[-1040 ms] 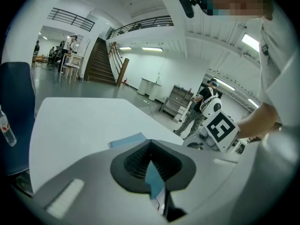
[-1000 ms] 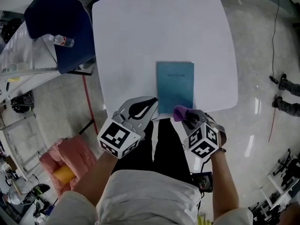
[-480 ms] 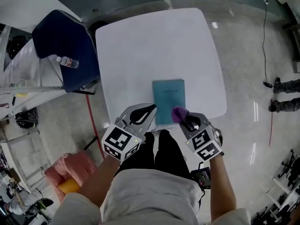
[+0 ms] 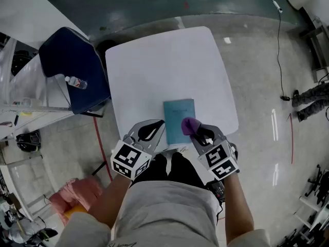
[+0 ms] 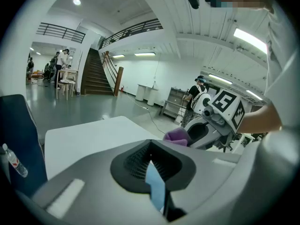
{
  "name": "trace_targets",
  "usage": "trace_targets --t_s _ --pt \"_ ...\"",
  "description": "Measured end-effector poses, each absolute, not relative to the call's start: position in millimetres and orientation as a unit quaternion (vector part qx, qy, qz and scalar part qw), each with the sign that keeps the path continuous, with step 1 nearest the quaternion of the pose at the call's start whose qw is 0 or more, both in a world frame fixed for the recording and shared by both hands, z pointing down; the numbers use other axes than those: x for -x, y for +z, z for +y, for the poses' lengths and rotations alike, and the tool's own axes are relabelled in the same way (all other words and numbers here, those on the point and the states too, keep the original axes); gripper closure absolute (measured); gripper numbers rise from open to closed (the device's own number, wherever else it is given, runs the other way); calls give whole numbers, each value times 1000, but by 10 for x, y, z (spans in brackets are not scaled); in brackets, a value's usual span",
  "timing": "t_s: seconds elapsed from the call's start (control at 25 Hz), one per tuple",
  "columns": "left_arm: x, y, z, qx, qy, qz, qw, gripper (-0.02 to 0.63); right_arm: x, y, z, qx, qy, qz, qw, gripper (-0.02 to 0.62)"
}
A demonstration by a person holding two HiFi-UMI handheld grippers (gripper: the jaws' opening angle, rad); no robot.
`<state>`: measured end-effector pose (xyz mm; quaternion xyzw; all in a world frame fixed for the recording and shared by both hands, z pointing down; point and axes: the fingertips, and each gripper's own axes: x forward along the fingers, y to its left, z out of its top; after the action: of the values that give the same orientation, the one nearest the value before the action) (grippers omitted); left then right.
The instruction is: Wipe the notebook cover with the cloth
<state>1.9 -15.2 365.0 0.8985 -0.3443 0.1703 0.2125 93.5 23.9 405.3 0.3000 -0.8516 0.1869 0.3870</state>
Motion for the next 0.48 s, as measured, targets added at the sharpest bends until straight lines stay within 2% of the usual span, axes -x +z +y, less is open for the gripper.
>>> trace_targets --t_s 0.16,0.48 --pt "-18 3493 -165 -902 169 -343 200 606 -887 3793 192 -317 222 -861 329 489" --pt "3 3180 -207 -905 149 -352 189 607 -949 3450 107 -352 227 -867 269 489"
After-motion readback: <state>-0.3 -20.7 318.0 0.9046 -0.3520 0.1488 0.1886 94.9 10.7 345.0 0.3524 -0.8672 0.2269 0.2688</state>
